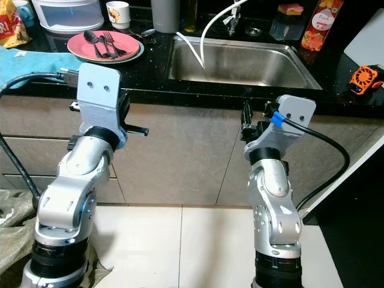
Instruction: Kitchen organization
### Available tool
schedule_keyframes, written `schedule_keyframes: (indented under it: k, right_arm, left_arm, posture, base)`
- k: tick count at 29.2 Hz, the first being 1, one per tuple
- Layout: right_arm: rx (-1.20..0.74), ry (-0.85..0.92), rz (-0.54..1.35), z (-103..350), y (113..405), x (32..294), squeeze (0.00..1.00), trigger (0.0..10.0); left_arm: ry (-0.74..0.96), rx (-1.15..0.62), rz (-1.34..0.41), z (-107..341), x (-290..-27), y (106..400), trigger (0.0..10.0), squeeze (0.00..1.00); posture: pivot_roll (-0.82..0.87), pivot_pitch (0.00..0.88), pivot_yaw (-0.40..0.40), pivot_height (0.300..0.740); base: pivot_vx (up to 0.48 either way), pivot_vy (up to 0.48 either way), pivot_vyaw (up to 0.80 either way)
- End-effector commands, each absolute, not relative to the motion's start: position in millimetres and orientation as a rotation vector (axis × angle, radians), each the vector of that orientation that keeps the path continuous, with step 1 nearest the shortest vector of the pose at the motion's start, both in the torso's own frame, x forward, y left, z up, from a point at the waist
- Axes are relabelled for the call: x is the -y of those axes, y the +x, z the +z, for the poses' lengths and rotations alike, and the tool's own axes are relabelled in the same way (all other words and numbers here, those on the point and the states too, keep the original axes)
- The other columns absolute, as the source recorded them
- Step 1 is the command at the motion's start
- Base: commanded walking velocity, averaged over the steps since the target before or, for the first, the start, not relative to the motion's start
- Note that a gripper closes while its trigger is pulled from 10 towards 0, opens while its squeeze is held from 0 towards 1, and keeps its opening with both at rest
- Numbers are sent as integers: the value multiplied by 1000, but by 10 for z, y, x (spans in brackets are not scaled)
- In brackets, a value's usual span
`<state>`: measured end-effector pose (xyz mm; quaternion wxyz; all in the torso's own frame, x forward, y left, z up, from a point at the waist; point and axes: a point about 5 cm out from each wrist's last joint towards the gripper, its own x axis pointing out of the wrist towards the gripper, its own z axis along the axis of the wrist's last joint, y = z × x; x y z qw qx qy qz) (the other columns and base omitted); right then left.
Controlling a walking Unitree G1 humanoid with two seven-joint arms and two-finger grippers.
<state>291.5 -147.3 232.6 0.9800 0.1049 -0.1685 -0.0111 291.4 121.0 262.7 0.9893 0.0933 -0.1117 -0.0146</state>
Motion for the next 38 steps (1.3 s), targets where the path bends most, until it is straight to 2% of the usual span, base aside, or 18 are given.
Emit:
schedule_keyframes:
  k: [1,38]
  right_arm:
    - [345,209,-28,2335,2931,1486,0,10000]
    - [343,213,-25,2328,2935,1481,0,10000]
  left_arm:
    - [202,230,-35,2628,-1192,2925,10000,0]
    - [201,229,-36,2621,-1179,2924,10000,0]
  posture:
    - [267,38,-67,740]
    - [267,48,-70,740]
  base:
    - [379,0,0]
    - [356,0,0]
